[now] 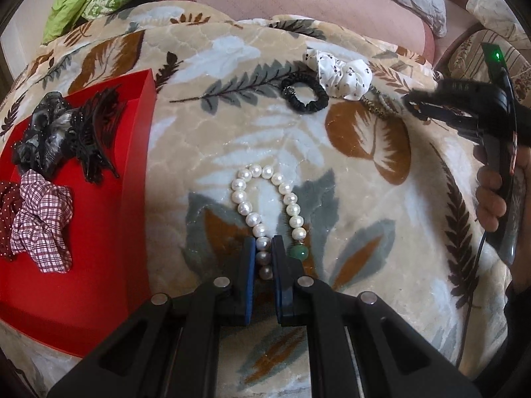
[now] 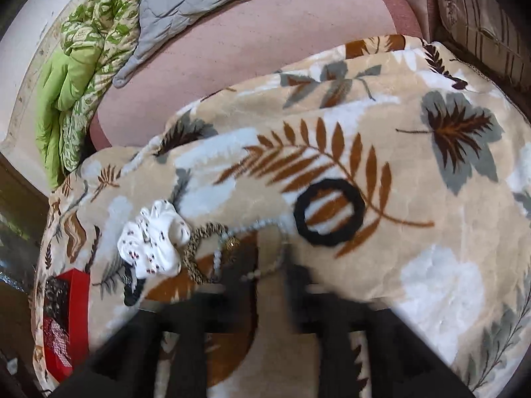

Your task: Organize jewelry

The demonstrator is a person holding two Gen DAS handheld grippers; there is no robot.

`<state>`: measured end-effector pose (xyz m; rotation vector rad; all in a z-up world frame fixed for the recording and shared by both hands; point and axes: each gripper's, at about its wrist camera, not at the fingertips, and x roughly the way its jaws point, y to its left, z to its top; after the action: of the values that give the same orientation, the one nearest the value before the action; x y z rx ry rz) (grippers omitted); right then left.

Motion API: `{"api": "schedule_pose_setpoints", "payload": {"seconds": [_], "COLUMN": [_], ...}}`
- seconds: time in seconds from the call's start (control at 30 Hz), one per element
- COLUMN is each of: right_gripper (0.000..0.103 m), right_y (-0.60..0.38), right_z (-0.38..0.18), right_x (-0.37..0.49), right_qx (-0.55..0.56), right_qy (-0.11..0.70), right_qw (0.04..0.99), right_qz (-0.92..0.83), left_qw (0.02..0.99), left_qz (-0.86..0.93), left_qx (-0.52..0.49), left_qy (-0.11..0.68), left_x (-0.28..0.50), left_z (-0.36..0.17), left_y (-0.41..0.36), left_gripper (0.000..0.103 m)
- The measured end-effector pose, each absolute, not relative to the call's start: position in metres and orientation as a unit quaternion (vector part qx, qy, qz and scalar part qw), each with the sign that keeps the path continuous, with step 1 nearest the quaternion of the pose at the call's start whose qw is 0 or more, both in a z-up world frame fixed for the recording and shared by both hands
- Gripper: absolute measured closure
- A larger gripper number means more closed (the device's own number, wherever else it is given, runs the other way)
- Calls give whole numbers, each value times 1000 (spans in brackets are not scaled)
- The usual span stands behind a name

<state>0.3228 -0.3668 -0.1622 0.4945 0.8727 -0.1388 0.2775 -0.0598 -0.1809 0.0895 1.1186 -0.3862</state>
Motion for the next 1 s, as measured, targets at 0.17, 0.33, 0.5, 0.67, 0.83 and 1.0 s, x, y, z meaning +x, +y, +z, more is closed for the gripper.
{"api": "schedule_pose_setpoints", "payload": {"seconds": [0.17, 0.33, 0.5, 0.67, 0.83, 1.0], "right_gripper": [67, 73, 97, 98, 98, 98], "right_y": [-370, -368, -353, -349, -331, -299], "right_z": [-182, -191, -193, -175, -132, -92], "right_x": [338, 348, 354, 332, 285, 241], "right_qx": [236, 231, 160, 149, 143, 116], "right_qy": [447, 457, 465, 453, 411, 368], "right_qw": [860, 855, 864, 871, 893, 918], "right_qz": [-71, -81, -107, -117, -113, -92], "left_qw": [828, 828, 832, 837, 844, 859], "left_qz": [-183, -184, -186, -200, -210, -214], "left_qx": [40, 39, 40, 25, 4, -14], "left_qy": [529, 528, 522, 509, 493, 465], "left_x": [281, 281, 281, 276, 257, 233], "left_z": [-182, -182, -182, -174, -155, -127], "left_y": [-61, -61, -63, -59, -51, -42], "left_gripper": [94, 94, 94, 94, 94, 94]}}
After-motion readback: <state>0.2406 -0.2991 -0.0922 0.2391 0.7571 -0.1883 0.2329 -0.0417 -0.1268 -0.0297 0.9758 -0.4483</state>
